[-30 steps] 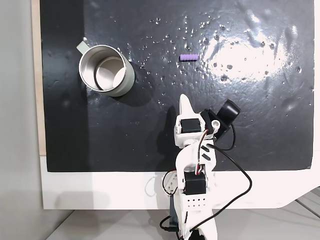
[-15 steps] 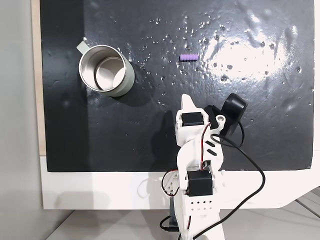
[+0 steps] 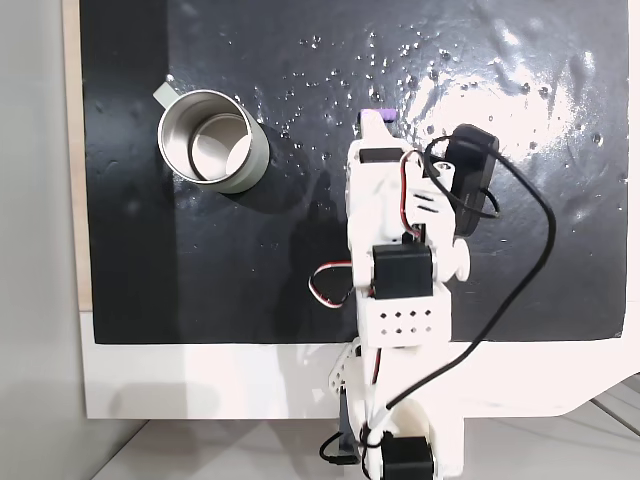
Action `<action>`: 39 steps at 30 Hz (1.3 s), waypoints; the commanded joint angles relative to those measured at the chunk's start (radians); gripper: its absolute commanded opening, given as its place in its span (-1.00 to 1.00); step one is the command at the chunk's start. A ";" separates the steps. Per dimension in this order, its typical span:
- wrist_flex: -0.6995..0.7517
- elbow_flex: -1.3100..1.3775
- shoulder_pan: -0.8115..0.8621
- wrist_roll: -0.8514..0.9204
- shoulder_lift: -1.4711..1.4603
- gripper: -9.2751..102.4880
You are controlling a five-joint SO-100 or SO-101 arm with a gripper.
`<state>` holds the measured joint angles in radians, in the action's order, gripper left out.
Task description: Grasp a pengrip and put it in the cup.
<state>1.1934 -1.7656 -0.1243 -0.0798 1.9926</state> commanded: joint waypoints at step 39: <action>0.262 0.816 0.054 0.017 -0.966 -0.41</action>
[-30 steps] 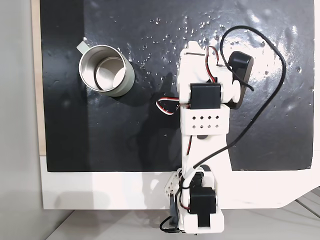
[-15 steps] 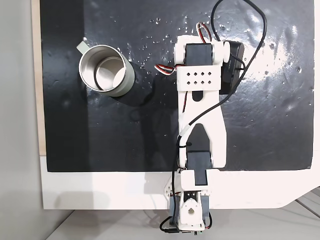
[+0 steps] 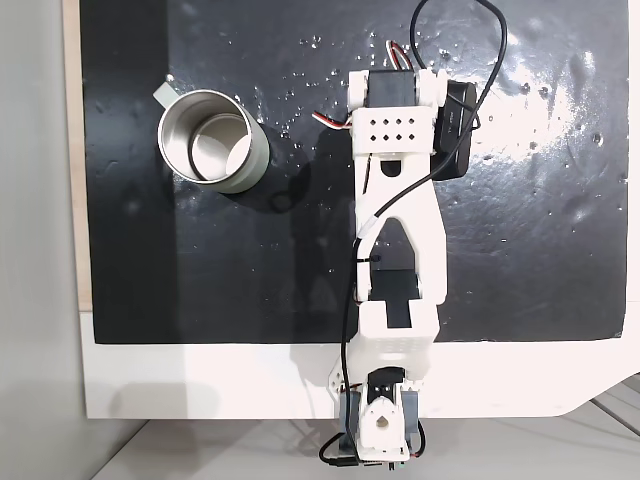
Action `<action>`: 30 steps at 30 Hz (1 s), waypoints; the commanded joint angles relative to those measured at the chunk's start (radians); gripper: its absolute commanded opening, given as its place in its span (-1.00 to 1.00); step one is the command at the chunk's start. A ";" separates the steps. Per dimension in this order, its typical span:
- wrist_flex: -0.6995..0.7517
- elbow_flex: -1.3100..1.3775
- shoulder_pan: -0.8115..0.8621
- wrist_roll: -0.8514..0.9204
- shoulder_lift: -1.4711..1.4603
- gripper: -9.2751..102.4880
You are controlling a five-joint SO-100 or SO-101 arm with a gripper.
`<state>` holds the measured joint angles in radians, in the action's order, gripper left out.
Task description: Grasp a pengrip and put it in the cup.
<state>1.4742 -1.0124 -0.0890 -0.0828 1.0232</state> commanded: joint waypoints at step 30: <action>-0.049 0.221 0.055 0.072 -0.207 -0.55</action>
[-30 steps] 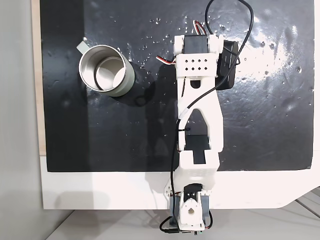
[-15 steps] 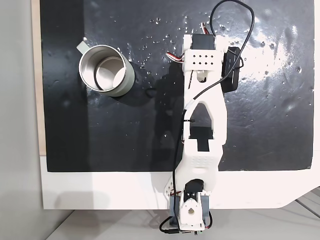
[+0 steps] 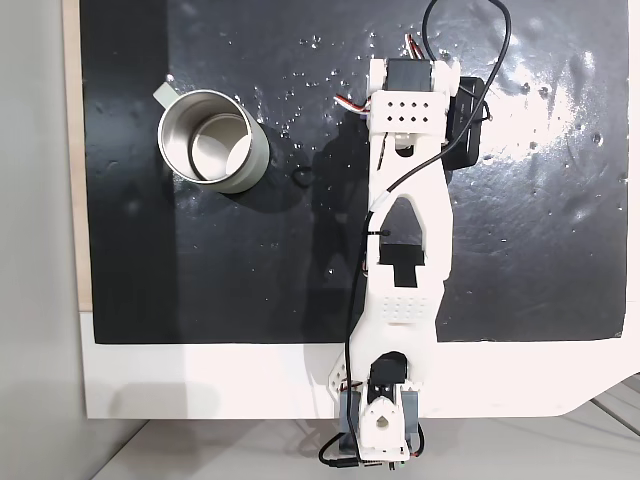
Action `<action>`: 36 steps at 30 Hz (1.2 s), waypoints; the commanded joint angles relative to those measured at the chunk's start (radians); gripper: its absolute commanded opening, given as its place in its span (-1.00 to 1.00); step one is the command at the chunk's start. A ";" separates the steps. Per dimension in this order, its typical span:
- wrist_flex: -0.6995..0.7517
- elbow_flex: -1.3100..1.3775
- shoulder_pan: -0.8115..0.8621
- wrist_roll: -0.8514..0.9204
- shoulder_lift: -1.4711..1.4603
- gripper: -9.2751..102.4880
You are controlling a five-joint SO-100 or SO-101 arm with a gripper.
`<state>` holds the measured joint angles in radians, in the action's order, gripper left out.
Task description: Grasp a pengrip and put it in the cup.
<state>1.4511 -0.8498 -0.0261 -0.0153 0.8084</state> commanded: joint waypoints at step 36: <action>0.239 0.057 -0.072 0.017 0.678 -0.83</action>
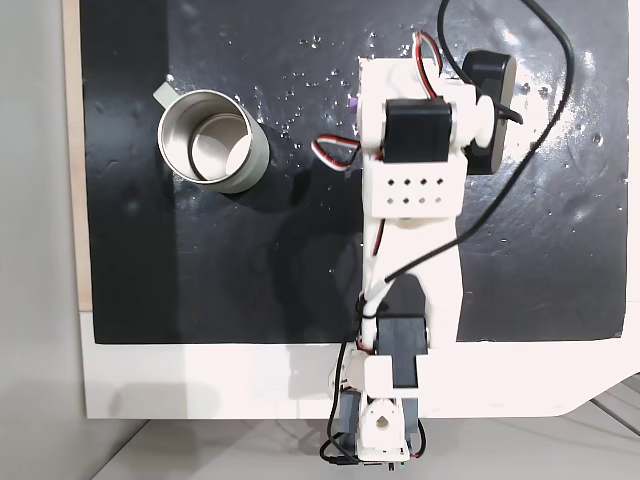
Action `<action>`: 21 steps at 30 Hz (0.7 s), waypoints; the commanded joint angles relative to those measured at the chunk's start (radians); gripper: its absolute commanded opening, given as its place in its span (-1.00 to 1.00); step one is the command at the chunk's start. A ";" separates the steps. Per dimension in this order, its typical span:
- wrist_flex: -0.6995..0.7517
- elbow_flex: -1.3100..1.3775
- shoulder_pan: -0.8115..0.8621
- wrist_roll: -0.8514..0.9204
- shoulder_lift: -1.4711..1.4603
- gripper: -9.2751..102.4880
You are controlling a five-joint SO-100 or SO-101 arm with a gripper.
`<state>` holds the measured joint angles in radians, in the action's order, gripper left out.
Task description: Grasp a pengrip and put it in the cup.
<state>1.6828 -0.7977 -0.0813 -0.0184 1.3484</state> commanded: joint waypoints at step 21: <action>0.006 0.160 -0.301 0.086 0.037 -0.83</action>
<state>1.6843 -0.7701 -0.3682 0.0522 1.4159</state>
